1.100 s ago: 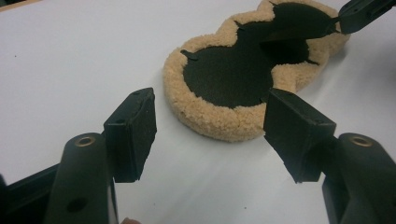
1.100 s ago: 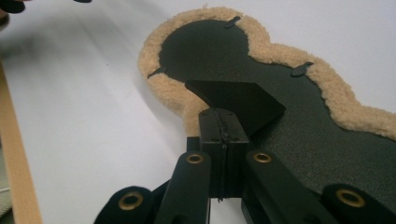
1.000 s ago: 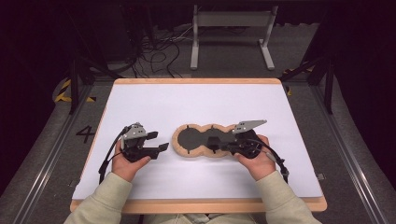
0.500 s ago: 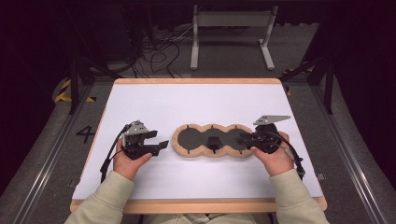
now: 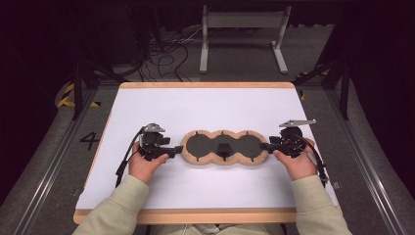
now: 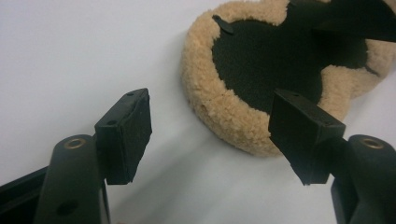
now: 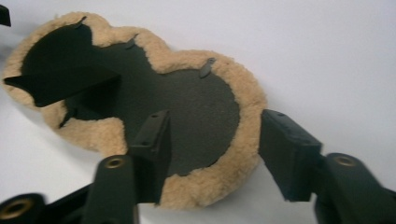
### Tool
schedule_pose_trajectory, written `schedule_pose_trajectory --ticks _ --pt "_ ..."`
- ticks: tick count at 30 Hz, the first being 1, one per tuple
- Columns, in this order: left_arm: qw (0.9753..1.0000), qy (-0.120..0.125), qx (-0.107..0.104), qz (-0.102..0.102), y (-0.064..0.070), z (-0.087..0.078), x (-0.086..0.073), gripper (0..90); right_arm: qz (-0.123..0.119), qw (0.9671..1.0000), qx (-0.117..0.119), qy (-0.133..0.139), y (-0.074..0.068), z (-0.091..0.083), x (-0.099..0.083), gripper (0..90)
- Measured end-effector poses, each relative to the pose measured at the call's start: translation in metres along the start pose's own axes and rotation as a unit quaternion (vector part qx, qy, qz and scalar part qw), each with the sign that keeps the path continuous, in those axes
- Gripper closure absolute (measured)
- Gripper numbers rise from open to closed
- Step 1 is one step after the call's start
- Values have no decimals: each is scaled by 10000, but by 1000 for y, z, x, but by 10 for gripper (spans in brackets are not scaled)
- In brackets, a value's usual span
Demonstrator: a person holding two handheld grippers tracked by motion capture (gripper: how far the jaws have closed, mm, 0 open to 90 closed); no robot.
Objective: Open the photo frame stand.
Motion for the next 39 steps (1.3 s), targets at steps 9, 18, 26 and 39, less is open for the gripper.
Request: schedule_pose_trajectory --ticks 9,18,26,39 --pt "9994 -76 333 -8 -8 -4 -1 574 3 9995 -289 -161 12 0 -4 630" --pt "9982 -411 437 -83 -13 5 -3 900 98 9980 -575 -248 23 7 -7 728" --pt "9976 -543 381 -180 -13 16 -2 900 133 9970 -607 -455 31 19 -8 891" --pt "9993 -229 202 -228 -7 7 4 852 297 9989 -354 -122 30 12 -2 590"
Point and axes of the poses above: each handheld gripper's, and its own axes: z roughly forward along the jaws, x roughly out of its top, y roughly to its right, the point moved 2 cm from there along z, roughly forward along the jaws, and after that the axes turned 1 degree about z, right-handed, at the moved point
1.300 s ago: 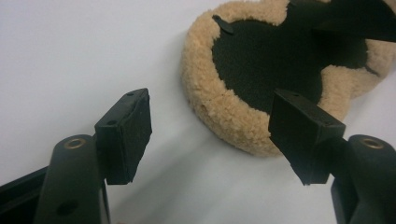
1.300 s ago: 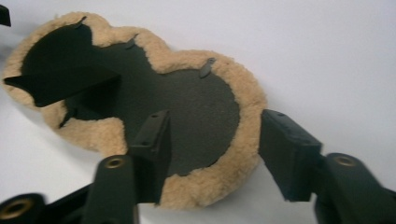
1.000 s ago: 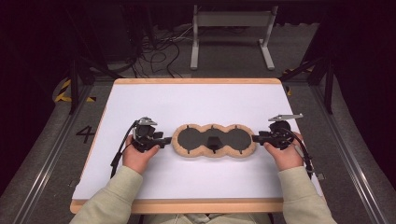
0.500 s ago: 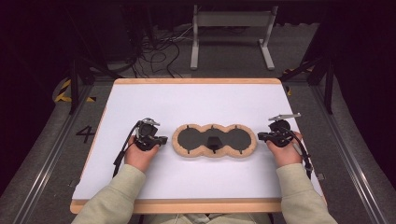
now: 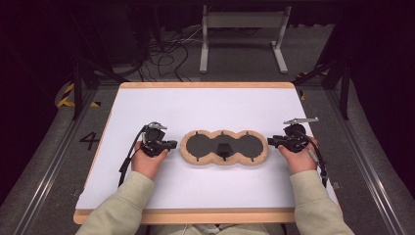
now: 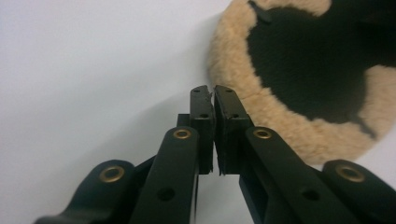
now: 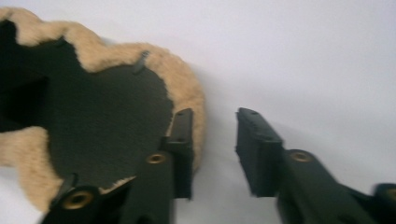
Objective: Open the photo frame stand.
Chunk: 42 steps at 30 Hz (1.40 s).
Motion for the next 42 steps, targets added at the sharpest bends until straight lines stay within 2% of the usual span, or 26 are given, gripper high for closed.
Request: schedule_pose_trajectory --ticks 1,4,5,6,7,9,10,11,12,16,18,19,20,25,27,34,38,42 --pt "10000 -17 -93 19 3 -1 0 829 -5 10000 27 -10 -1 1 1 550" --pt "9997 -91 -200 68 10 0 -1 724 95 9997 146 -167 -3 8 1 451" --pt "9997 -144 -183 57 13 1 -2 654 78 9996 195 -210 -4 13 2 406" --pt "9997 -144 -183 57 13 1 -2 620 78 9996 195 -210 -4 13 2 406" --pt "9998 -133 -177 -20 12 1 -2 584 109 9992 233 -296 -6 17 3 362" --pt "9992 -156 -336 -135 8 2 -2 512 149 9988 289 -369 -8 21 5 335" --pt "9992 -156 -336 -135 8 2 -2 463 149 9988 289 -369 -8 21 5 335" --pt "9984 -168 -483 -226 7 3 -3 463 163 9985 344 -398 -8 24 6 318" --pt "9975 -219 -619 -273 7 5 -3 412 223 9979 409 -454 -9 26 6 301" --pt "9967 -322 -698 -258 11 11 -2 326 339 9964 519 -578 -11 34 8 253" --pt "9958 -359 -770 -345 13 14 -2 300 420 9949 633 -659 -13 37 9 234" --pt "9962 -383 -727 -280 11 15 -1 289 436 9944 683 -682 -15 39 8 228" --pt "9954 -378 -805 -349 11 16 -1 281 446 9938 733 -701 -16 40 8 215" --pt "9949 -342 -890 -326 13 19 0 282 442 9940 718 -704 -20 42 9 201" --pt "9943 -344 -962 -291 15 22 0 319 428 9941 712 -699 -22 43 9 205" --pt "9962 -375 -781 -133 17 22 1 339 464 9937 748 -692 -20 42 9 243" --pt "9967 -313 -746 -114 19 22 -1 345 463 9940 694 -702 -21 40 10 256" --pt "9975 -277 -648 2 22 21 -2 351 410 9948 639 -674 -23 36 10 283"
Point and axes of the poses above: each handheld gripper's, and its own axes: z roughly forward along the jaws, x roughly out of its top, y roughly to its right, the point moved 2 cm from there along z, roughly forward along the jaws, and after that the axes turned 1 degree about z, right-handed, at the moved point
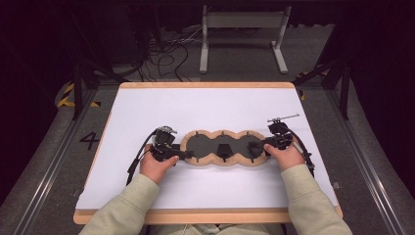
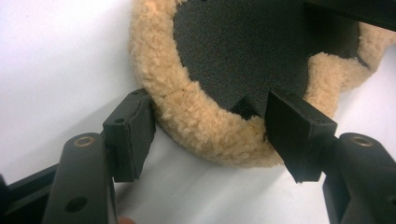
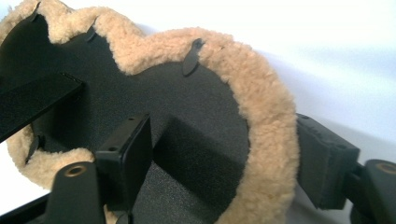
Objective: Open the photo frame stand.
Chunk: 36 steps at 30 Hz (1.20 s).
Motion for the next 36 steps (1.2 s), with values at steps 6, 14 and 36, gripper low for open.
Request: schedule_pose_trajectory --ticks 6,14,36 --pt "9986 88 403 337 13 -5 -2 371 -381 9992 -106 96 -6 -13 -3 340" --pt "9964 391 615 438 19 -17 -7 517 -887 9951 -344 251 -17 -33 -11 424" --pt "9916 589 674 932 41 -49 -27 674 -1731 9825 -354 584 -46 -84 -45 571"
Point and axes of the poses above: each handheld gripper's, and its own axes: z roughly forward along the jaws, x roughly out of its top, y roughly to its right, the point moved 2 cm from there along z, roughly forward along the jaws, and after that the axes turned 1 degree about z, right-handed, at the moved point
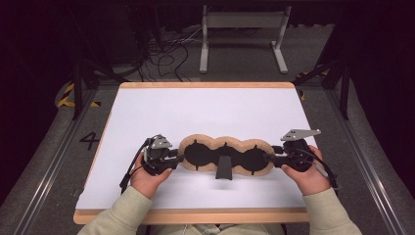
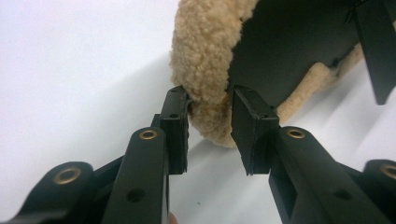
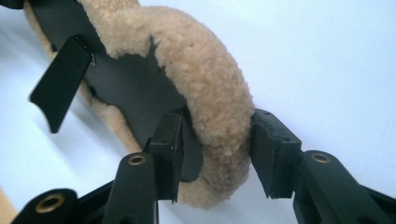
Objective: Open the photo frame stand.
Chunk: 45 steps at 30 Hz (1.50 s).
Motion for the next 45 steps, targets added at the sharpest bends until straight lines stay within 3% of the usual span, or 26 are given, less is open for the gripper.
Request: schedule_pose_trajectory --ticks 14,20,29,32,37,45 --pt "9991 -107 -390 114 7 -17 -15 697 -440 9976 483 -208 -20 -25 -12 533" --pt "9987 -241 -412 188 12 -17 -23 676 -631 9960 554 -301 -29 -30 -17 507" --pt "9984 -255 -477 179 12 -17 -24 652 -565 9966 566 -208 -30 -30 -20 484" --pt "9984 -279 -409 270 11 -17 -25 621 -574 9967 541 -187 -29 -32 -20 457" --pt "9985 -220 -389 310 12 -22 -27 612 -616 9966 510 -187 -28 -33 -20 439" --pt "9989 278 -335 194 5 -42 -26 545 -602 9974 387 -129 -26 -45 -26 461"
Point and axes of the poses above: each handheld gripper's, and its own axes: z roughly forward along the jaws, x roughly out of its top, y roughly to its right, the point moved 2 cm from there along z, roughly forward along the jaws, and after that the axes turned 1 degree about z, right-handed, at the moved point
